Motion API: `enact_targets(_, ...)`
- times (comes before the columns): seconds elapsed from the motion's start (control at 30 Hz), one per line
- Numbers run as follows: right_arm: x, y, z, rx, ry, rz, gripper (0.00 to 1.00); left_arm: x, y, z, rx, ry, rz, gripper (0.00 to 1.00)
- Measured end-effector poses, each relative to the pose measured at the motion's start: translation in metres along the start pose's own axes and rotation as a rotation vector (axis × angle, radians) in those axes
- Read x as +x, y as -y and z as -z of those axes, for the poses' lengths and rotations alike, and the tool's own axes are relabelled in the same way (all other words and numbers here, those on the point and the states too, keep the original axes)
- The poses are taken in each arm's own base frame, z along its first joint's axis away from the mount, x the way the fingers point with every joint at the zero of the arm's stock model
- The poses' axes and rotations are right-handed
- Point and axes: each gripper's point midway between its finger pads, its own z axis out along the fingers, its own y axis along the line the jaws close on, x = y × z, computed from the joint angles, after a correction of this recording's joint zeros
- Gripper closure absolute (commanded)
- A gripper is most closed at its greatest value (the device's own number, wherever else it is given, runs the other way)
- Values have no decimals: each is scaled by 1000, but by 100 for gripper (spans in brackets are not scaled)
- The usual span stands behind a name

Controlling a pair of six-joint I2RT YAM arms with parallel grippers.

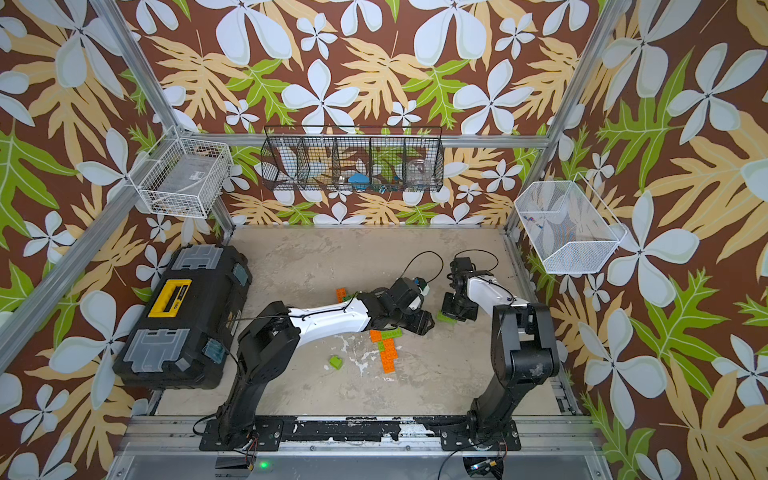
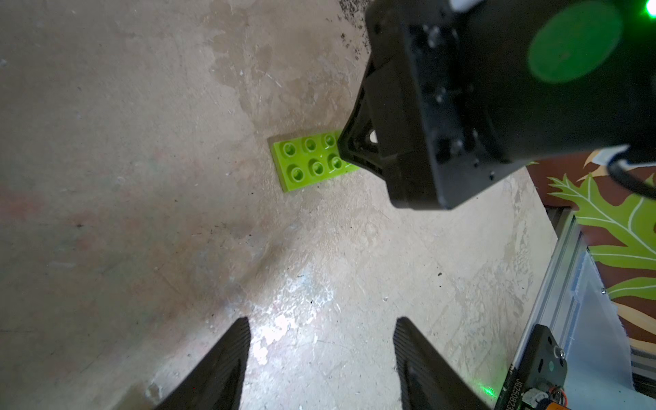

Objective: Assemble a small pinwheel with lego
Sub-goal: Pick up the lego brick from the center of the board, then assemble the lego brick with the lego brick.

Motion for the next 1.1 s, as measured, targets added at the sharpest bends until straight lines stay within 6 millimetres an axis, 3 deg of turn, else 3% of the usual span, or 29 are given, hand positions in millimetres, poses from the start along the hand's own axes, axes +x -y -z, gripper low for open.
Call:
enact_targets(0.43, 5, 3, 7, 2, 14, -2, 89, -1, 1, 2, 1, 1, 0, 33)
enact_targets(0.73, 14, 5, 36, 0, 73, 12, 88, -11, 8, 49, 14, 72, 10, 34)
enact_targets(0.93, 37, -36, 60, -41, 101, 134, 87, 7, -19, 91, 2, 121, 78, 35)
enact_targets(1.1, 72, -81, 75, -87, 103, 269, 87, 44, -57, 135, -28, 164, 181, 35)
